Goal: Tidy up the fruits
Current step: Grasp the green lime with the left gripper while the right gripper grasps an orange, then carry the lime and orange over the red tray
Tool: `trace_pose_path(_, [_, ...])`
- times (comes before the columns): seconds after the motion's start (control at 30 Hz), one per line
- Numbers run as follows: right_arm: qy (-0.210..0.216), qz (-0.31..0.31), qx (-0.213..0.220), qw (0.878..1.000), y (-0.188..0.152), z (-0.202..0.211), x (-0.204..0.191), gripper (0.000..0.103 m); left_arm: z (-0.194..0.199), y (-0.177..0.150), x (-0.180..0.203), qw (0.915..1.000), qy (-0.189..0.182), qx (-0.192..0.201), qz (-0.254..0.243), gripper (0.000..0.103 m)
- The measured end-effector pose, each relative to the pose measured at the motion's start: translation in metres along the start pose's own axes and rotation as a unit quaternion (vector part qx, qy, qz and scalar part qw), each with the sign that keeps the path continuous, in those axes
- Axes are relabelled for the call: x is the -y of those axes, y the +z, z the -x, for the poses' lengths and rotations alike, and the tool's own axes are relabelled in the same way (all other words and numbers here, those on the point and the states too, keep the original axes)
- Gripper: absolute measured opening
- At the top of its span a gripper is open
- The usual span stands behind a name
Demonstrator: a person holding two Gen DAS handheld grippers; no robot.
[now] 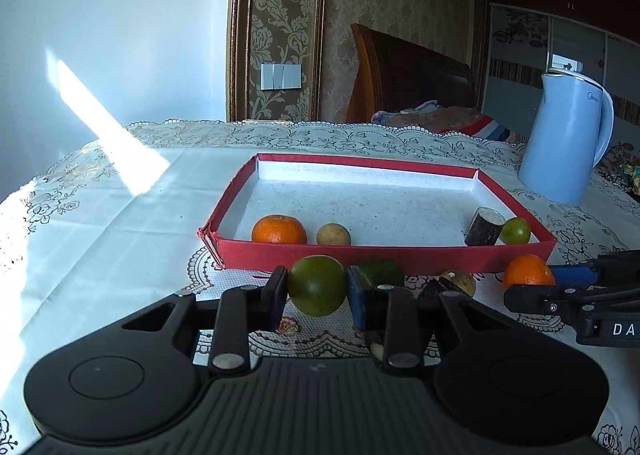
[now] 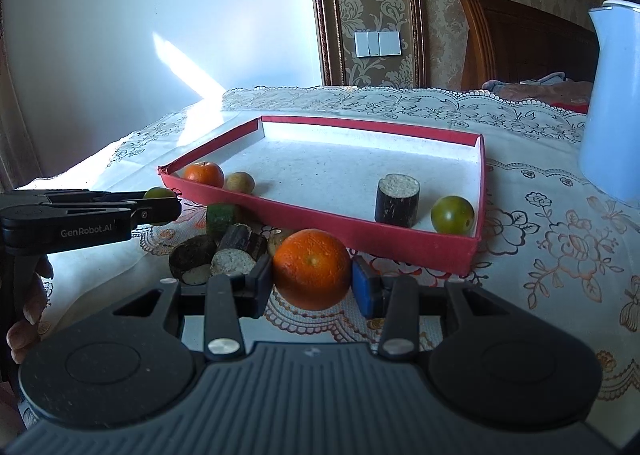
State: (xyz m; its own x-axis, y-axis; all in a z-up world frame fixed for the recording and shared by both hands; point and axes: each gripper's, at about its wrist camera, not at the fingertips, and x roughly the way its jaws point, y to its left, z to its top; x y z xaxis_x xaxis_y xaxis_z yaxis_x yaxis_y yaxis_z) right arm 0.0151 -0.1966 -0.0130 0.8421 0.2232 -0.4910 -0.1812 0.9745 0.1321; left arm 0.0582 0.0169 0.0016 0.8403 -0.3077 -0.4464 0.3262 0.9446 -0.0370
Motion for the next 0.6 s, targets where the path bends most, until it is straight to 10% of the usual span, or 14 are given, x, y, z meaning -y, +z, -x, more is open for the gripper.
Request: trace_pose_path(0.6, [-0.030, -0.007, 0.054, 0.998, 0.034, -0.008, 0.002, 0.039, -0.034, 0.042, 0.029, 0.9925, 0.118, 0.008, -0.031, 0.031])
